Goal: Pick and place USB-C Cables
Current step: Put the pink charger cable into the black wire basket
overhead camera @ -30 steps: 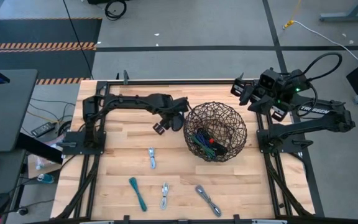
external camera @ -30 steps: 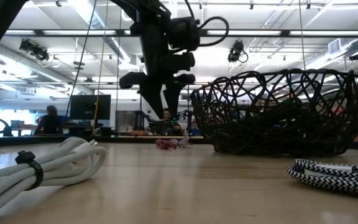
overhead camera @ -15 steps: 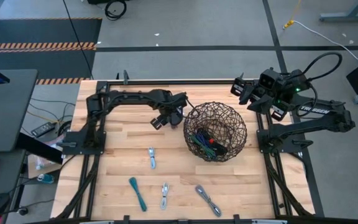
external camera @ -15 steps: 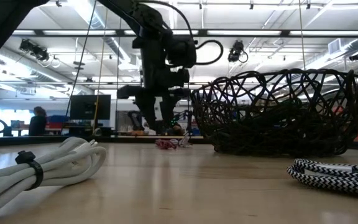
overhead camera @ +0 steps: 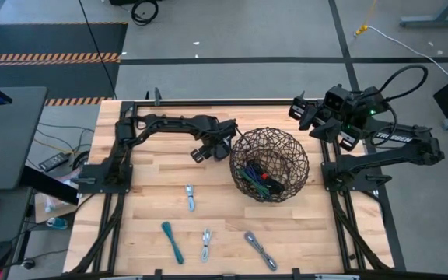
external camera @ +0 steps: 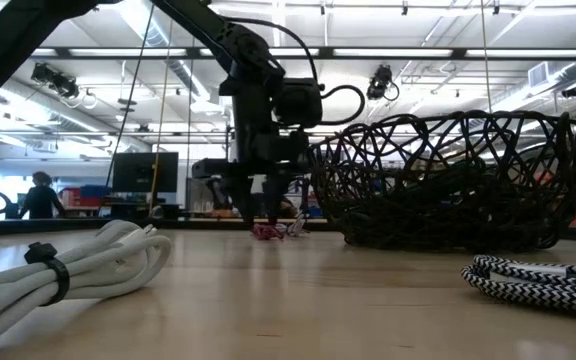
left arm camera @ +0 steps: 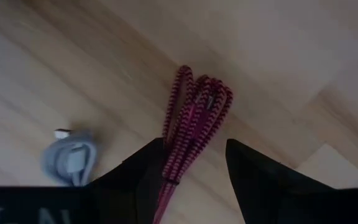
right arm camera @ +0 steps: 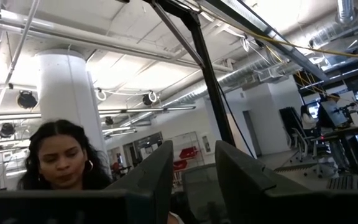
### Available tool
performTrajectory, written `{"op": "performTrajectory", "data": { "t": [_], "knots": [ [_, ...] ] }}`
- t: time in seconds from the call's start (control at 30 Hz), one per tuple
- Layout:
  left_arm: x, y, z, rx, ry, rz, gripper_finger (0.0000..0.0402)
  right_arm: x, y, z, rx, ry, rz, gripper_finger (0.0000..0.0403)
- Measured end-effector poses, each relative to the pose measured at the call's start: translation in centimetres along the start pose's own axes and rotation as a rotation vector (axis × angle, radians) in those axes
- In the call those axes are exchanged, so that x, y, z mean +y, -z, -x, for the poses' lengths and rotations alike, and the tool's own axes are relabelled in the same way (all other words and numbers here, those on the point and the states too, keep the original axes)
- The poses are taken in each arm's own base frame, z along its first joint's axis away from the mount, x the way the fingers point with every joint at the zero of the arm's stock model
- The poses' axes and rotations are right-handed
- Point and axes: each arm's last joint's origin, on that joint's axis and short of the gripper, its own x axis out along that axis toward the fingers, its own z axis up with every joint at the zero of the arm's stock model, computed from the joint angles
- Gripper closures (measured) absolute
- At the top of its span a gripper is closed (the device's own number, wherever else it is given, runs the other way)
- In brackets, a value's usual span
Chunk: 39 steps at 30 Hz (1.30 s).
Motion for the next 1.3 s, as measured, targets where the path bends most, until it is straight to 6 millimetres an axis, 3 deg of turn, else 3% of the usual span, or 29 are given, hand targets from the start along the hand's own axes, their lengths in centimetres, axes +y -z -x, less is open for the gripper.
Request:
{"op": "performTrajectory", "data": {
  "t": [0.47, 0.6, 0.8, 0.93, 1.13, 1.3],
  "knots": [
    [0.5, -0.2, -1.7, -0.014, -0.01, 0.04, 0.0229, 0.0, 0.0, 0.0, -0.008, 0.008, 0.0, 0.0277],
    [0.5, -0.2, -1.5, 0.002, -0.007, 0.146, 0.0269, 0.0, 0.0, 0.0, -0.008, 0.008, 0.0, 0.0277],
    [0.4, -0.2, -1.5, 0.03, 0.007, 0.251, 0.0376, 0.0, 0.0, 0.0, -0.008, 0.008, 0.0, 0.0277],
    [0.3, -0.3, -1.1, 0.056, -0.009, 0.337, 0.0377, 0.0, 0.0, 0.0, -0.008, 0.008, -0.007, 0.0277],
    [-0.2, -0.3, 2.0, 0.108, -0.065, 0.443, 0.0377, 0.0, 0.0, 0.0, -0.007, 0.008, -0.008, 0.0277],
    [-0.4, -1.4, 8.0, 0.062, -0.211, 0.459, 0.0377, 0.0, 0.0, 0.0, 0.002, 0.0, -0.009, 0.0277]
  ]
}}
